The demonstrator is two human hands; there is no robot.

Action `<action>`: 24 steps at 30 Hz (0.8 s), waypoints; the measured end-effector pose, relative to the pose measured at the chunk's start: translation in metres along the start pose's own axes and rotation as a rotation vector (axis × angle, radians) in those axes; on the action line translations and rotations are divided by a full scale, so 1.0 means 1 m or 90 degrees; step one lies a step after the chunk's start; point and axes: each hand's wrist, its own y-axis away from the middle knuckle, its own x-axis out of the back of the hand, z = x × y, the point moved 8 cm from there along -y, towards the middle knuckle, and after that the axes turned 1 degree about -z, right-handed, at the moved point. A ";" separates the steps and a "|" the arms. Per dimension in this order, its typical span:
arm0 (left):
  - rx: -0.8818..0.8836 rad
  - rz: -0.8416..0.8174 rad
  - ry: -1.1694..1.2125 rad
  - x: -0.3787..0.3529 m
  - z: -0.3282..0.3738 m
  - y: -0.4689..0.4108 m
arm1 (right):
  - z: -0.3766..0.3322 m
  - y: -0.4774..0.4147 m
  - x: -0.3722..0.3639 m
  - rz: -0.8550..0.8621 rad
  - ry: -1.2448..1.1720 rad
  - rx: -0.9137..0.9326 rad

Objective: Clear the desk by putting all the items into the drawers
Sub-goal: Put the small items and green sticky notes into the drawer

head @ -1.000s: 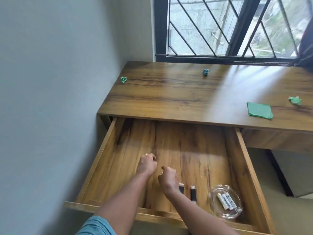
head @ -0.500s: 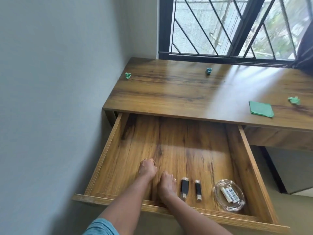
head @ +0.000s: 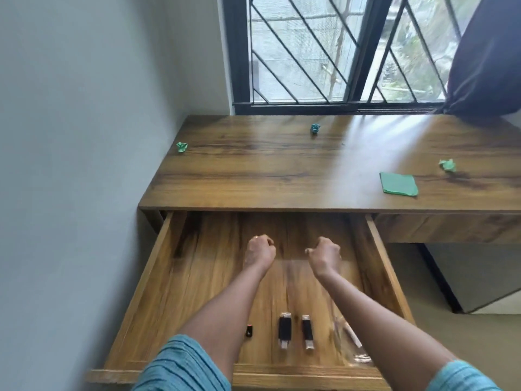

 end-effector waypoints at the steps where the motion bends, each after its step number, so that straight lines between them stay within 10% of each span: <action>1: -0.013 -0.008 0.006 -0.006 0.020 -0.004 | 0.004 -0.013 0.014 0.017 -0.005 -0.005; 24: 0.011 -0.271 0.249 -0.196 0.317 -0.103 | 0.073 -0.261 0.186 0.118 0.003 -0.121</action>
